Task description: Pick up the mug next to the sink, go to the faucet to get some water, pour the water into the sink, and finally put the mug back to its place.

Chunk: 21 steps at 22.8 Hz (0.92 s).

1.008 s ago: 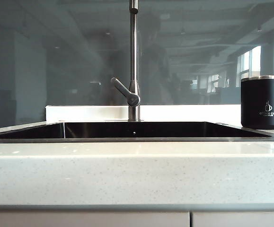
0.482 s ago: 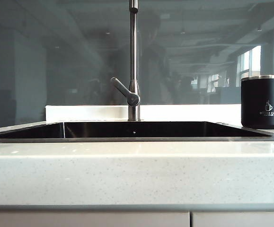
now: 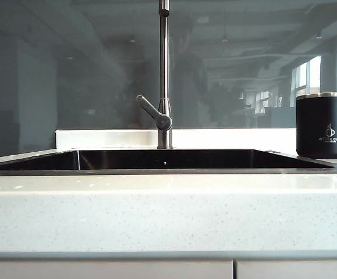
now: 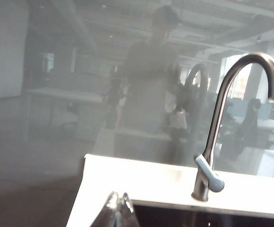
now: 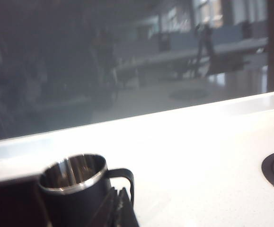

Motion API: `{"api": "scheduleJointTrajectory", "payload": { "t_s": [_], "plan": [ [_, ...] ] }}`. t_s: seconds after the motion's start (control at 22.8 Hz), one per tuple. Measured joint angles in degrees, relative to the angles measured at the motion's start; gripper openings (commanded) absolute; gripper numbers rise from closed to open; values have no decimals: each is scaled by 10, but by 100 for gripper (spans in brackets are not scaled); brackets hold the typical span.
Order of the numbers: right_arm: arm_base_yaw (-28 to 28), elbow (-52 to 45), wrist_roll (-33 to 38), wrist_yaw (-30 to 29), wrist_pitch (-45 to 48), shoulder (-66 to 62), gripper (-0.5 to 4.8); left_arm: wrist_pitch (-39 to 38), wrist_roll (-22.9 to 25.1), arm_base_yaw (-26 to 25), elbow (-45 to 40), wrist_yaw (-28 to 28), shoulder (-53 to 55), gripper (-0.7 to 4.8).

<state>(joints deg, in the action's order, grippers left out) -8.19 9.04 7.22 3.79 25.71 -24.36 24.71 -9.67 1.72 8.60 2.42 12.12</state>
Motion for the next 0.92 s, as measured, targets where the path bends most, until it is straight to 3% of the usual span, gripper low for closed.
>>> {"api": "scheduleJointTrajectory", "payload": {
  "t_s": [0.09,0.35,0.57,0.92],
  "plan": [
    [-28,3,-13,-32,56,-102,125,55,0,0,13,0,71,-5],
    [-78,8,-15,-136,273,-407,220,168,-1,0,12,50,246,-5],
    [-76,53,-15,-176,371,-553,230,260,-2,0,14,80,345,-5],
    [-76,132,-15,-189,436,-672,230,306,-4,0,47,103,437,-4]
  ]
}}
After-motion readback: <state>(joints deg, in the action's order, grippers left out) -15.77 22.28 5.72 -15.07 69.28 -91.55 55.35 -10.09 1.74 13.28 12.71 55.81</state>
